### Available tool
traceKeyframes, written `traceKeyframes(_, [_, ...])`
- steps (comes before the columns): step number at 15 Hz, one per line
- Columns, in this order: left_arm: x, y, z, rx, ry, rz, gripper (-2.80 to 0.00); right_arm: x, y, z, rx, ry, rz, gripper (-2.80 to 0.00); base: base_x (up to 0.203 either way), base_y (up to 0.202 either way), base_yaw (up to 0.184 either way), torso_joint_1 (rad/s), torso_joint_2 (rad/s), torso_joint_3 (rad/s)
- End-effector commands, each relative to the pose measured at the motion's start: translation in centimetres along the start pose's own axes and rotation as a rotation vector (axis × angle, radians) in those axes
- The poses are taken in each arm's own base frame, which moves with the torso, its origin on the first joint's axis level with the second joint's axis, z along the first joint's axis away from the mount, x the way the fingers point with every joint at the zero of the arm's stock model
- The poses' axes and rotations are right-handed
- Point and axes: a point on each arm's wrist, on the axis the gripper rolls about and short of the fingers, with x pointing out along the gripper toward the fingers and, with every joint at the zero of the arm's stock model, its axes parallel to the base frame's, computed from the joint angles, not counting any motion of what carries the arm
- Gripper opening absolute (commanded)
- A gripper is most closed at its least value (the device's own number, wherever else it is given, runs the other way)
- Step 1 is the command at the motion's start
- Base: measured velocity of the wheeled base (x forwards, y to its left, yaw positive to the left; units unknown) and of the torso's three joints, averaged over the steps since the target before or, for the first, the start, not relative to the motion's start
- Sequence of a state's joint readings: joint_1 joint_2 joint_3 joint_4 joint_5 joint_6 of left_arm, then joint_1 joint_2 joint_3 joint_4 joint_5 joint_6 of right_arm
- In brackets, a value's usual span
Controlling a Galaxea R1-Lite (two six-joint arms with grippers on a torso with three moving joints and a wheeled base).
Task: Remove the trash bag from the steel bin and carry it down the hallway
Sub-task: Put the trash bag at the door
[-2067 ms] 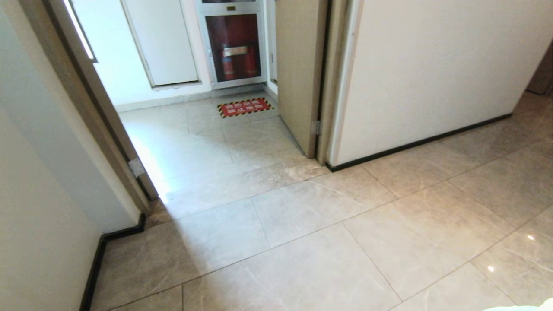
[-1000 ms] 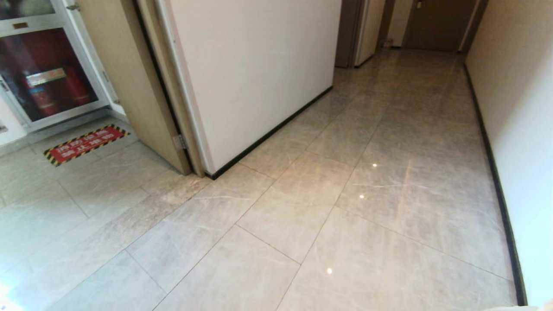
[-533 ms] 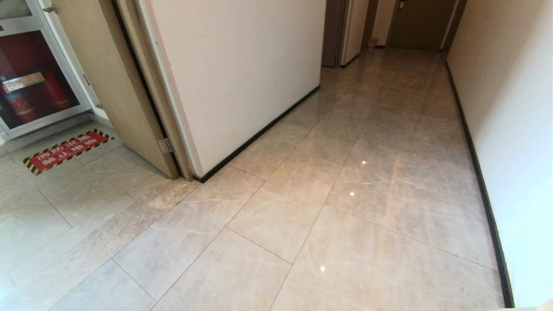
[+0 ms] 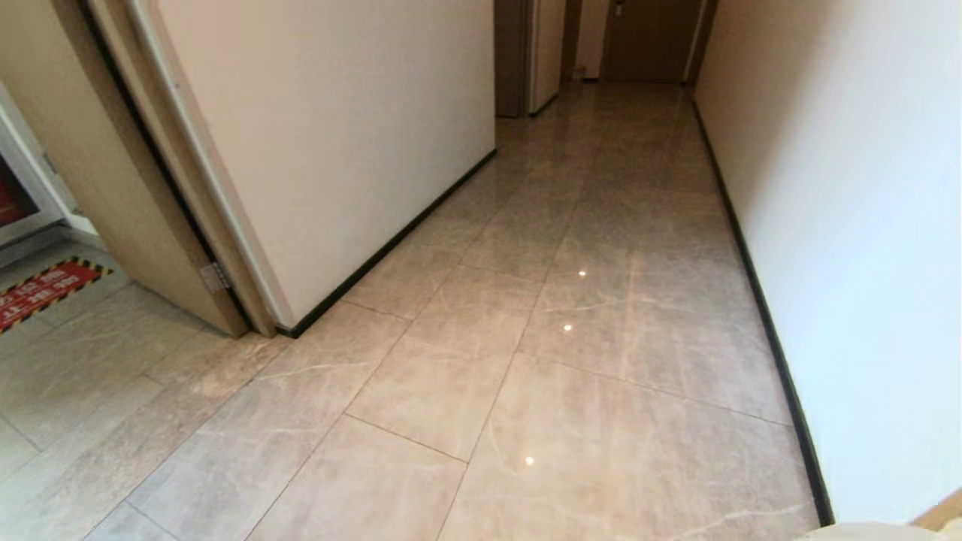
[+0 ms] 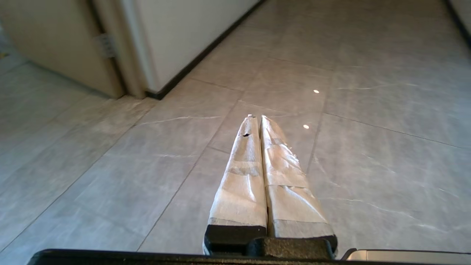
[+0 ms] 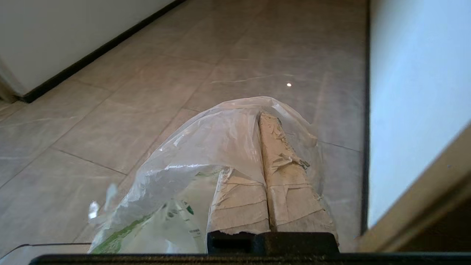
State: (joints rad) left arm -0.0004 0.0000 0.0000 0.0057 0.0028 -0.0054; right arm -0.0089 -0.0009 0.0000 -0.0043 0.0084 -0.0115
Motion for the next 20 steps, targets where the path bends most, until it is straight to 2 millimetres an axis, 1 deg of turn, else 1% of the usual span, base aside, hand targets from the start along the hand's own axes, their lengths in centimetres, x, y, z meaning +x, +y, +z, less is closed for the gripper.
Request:
traceKeyframes(1, [0.01, 0.0, 0.0, -0.001, 0.002, 0.001, -2.8, 0.01, 0.0, -0.04, -0.001, 0.0, 0.002, -2.8, -0.002, 0.008, -0.128, 0.002, 0.0, 0.005])
traceKeyframes(2, [0.01, 0.0, 0.0, -0.001, 0.001, 0.001, -2.8, 0.01, 0.0, -0.04, -0.001, 0.0, 0.002, -2.8, 0.004, 0.003, -0.089, 0.01, 0.0, 0.001])
traceKeyframes(9, [0.0, 0.0, 0.0, -0.001, 0.0, 0.001, -2.8, 0.01, 0.0, -0.04, 0.0, 0.0, 0.001, -2.8, 0.0, 0.0, 0.0, 0.001, 0.0, -0.019])
traceKeyframes(20, [0.0, 0.0, 0.0, -0.001, 0.0, 0.001, -2.8, 0.01, 0.0, -0.04, 0.001, 0.0, 0.001, -2.8, 0.0, 0.0, 0.0, 0.003, 0.0, -0.19])
